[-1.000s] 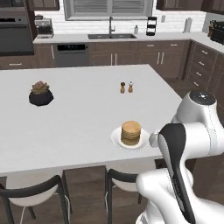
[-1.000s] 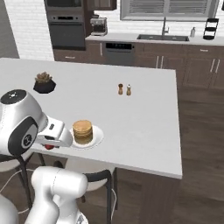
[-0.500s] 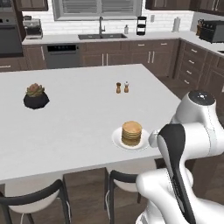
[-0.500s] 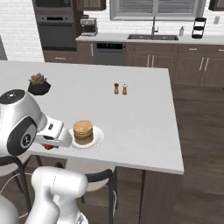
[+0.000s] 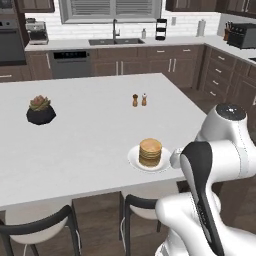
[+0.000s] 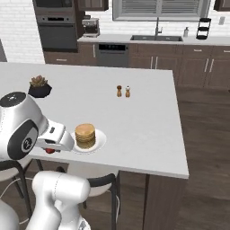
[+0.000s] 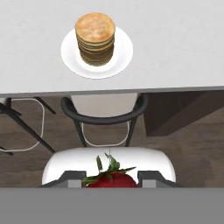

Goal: Take the strawberry from the fridge and place it on top of the pancake, located on the dining counter.

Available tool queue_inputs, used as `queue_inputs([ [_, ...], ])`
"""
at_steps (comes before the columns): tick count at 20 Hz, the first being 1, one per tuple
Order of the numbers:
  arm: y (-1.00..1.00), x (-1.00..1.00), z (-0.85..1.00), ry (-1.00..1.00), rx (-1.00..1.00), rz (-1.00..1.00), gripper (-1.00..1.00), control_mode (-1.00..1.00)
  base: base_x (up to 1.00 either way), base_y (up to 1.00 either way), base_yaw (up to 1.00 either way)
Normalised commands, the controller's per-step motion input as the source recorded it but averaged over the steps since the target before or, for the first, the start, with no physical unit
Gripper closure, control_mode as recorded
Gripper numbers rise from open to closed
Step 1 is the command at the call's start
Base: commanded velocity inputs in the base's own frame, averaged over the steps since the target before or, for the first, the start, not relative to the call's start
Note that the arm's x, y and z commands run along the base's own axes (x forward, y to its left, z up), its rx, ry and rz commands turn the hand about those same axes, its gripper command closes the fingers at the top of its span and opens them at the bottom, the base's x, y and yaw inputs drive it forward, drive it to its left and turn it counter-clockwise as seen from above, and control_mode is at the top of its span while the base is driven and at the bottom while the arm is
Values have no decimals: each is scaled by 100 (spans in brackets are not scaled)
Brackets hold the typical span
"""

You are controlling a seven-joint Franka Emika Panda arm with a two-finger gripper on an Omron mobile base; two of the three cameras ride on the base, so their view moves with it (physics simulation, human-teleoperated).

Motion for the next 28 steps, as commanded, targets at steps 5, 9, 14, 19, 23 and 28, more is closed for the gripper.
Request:
queue_inputs([
  [5, 0, 14, 0, -2, 0, 0, 100, -100, 47, 0, 0],
  [9, 11, 95, 2, -25, 3, 3, 100, -100, 0, 0, 0],
  [14, 36, 100, 23, -13, 6, 5, 100, -100, 0, 0, 0],
  [19, 6, 100, 25, 0, 2, 0, 100, -100, 0, 0, 0],
  [23, -14, 86, -76, 0, -2, 0, 100, -100, 0, 0, 0],
  [28, -6, 84, -46, 8, 0, 0, 100, -100, 0, 0, 0],
])
